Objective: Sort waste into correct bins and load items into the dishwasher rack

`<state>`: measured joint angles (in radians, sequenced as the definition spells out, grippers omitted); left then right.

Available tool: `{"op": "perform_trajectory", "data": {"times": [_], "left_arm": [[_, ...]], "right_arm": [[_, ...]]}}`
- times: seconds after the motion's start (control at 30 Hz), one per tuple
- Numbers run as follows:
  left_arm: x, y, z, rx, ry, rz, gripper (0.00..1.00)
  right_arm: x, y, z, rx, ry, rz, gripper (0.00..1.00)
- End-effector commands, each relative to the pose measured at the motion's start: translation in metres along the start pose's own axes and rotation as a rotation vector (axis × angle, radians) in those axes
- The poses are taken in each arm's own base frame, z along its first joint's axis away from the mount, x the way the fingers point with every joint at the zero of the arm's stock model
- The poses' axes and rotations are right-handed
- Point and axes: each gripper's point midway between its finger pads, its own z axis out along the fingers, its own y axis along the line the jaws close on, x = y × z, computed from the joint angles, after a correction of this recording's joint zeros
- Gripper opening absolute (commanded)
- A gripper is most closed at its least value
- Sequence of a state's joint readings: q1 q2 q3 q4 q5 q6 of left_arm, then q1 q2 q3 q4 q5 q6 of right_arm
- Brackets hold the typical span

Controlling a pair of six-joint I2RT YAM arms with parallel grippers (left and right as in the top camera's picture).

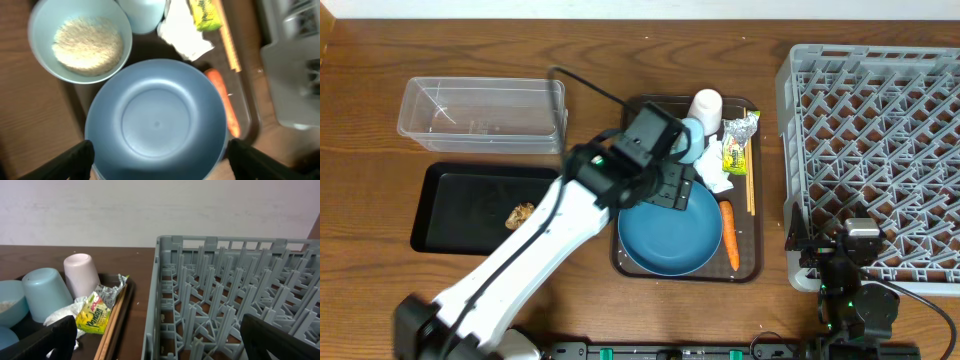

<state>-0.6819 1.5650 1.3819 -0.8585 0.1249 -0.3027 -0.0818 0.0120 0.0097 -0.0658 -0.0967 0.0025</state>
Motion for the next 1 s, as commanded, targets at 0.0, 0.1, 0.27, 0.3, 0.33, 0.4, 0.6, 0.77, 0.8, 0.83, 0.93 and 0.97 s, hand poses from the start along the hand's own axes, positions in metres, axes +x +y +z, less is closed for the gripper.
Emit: {"op": "perform_trajectory", "data": {"times": [0.0, 0.1, 0.27, 0.3, 0.33, 0.4, 0.6, 0.77, 0.8, 0.83, 0.93, 0.97], "left_arm": [[0.0, 0.011, 0.03, -0.063, 0.049, 0.057, 0.88], [-0.005, 0.019, 0.053, -0.11, 0.054, 0.058, 0.88], [-0.025, 0.013, 0.07, -0.088, -0.01, 0.095, 0.88], [-0.028, 0.012, 0.073, -0.084, -0.023, 0.107, 0.88], [-0.032, 0.01, 0.076, -0.08, -0.034, 0.124, 0.88], [-0.035, 0.011, 0.082, -0.085, -0.044, 0.142, 0.88], [-0.037, 0.022, 0.105, -0.141, -0.036, 0.146, 0.88], [-0.04, 0.031, 0.118, -0.191, -0.045, 0.146, 0.88], [-0.042, 0.032, 0.118, -0.198, -0.055, 0.146, 0.87], [-0.045, 0.032, 0.117, -0.202, -0.067, 0.146, 0.88], [-0.052, 0.03, 0.117, -0.198, -0.098, 0.145, 0.87], [-0.053, 0.03, 0.118, -0.197, -0.102, 0.145, 0.87]], "right_arm": [[0.001, -0.004, 0.0, 0.015, -0.001, -0.014, 0.99], [0.001, -0.004, 0.0, 0.015, -0.001, -0.014, 0.99], [0.001, -0.004, 0.0, 0.015, -0.001, -0.014, 0.99], [0.001, -0.004, 0.0, 0.015, -0.001, -0.014, 0.99], [0.001, -0.004, 0.0, 0.015, -0.001, -0.014, 0.99], [0.001, -0.004, 0.0, 0.015, -0.001, -0.014, 0.99], [0.001, -0.004, 0.0, 0.015, -0.001, -0.014, 0.99], [0.001, -0.004, 0.0, 0.015, -0.001, -0.014, 0.99], [0.001, -0.004, 0.0, 0.015, -0.001, -0.014, 0.99], [0.001, -0.004, 0.0, 0.015, -0.001, -0.014, 0.99], [0.001, -0.004, 0.0, 0.015, -0.001, -0.014, 0.99], [0.001, -0.004, 0.0, 0.015, -0.001, -0.014, 0.99]]}}
